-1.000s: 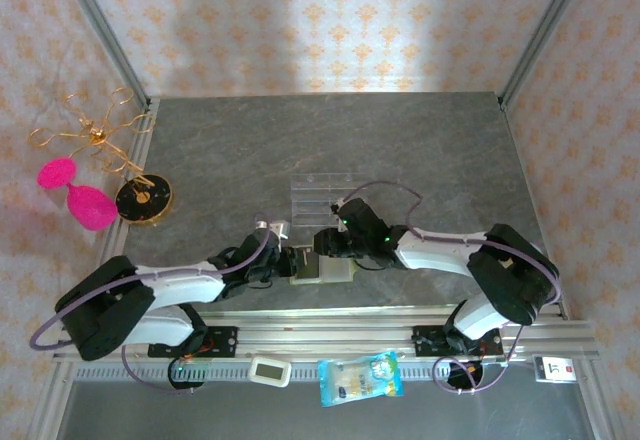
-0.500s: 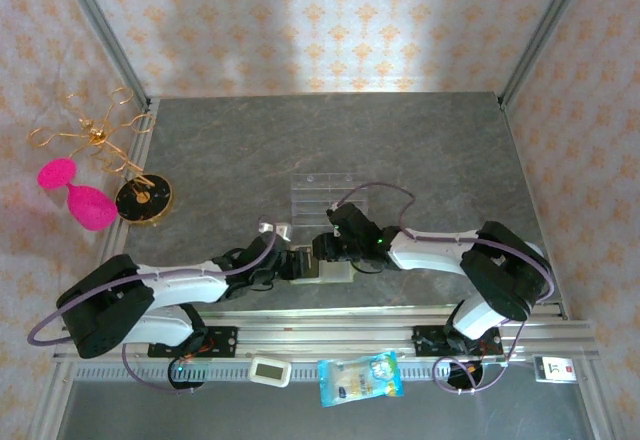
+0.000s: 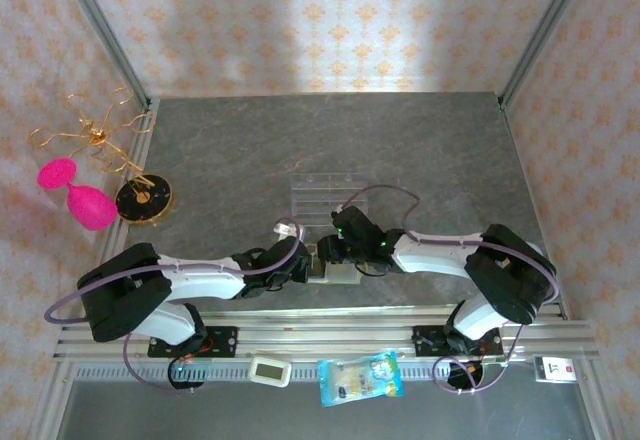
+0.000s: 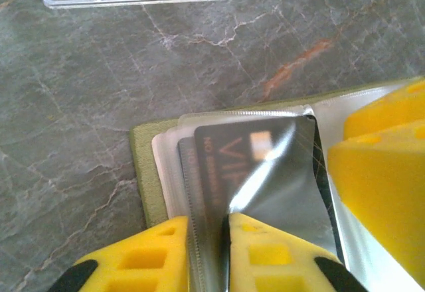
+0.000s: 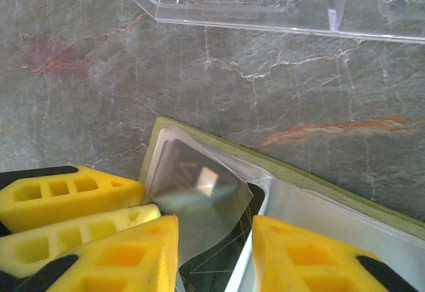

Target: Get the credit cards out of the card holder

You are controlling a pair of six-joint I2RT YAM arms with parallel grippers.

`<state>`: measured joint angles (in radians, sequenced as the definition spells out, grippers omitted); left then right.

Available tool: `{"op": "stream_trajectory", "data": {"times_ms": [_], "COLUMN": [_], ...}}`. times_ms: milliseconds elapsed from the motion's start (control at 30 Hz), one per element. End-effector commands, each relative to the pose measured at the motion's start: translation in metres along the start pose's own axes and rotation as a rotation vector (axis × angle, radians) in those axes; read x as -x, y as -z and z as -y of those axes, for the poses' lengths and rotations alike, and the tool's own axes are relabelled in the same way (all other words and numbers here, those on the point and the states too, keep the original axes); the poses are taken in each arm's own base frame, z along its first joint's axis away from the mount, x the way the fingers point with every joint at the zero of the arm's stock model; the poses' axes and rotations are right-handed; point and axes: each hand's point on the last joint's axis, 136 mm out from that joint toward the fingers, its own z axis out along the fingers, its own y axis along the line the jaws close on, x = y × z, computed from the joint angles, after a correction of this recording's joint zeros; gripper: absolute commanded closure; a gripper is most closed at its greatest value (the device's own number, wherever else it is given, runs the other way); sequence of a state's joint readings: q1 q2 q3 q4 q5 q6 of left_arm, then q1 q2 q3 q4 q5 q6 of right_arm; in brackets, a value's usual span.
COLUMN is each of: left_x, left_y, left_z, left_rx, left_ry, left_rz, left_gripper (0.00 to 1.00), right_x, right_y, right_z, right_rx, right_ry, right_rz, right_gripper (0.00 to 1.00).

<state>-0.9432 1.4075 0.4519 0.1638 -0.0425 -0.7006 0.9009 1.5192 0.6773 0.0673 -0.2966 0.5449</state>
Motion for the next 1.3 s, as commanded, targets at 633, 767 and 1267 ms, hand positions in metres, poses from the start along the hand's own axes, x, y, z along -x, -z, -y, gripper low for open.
{"op": "stream_trajectory", "data": {"times_ms": [633, 767, 1267], "left_x": [-0.022, -0.022, -0.021], "left_y": [0.001, 0.002, 0.003], "left_z": [-0.014, -0.014, -0.009], "left_rx": [0.055, 0.054, 0.030], "left_ry": [-0.029, -0.030, -0.026], "left_rz": [-0.079, -0.080, -0.076], "left_gripper": [0.87, 0.87, 0.83], "right_x": [-0.004, -0.012, -0.022], "right_y": [0.020, 0.011, -0.008], "right_z": [-0.021, -0.024, -0.017], "right_rx": [0.179, 0.221, 0.193], "right_ry": [-0.041, -0.067, -0.122], "right_rz": [0.018, -0.042, -0.123], "right_gripper": [0.66, 0.66, 0.63]}}
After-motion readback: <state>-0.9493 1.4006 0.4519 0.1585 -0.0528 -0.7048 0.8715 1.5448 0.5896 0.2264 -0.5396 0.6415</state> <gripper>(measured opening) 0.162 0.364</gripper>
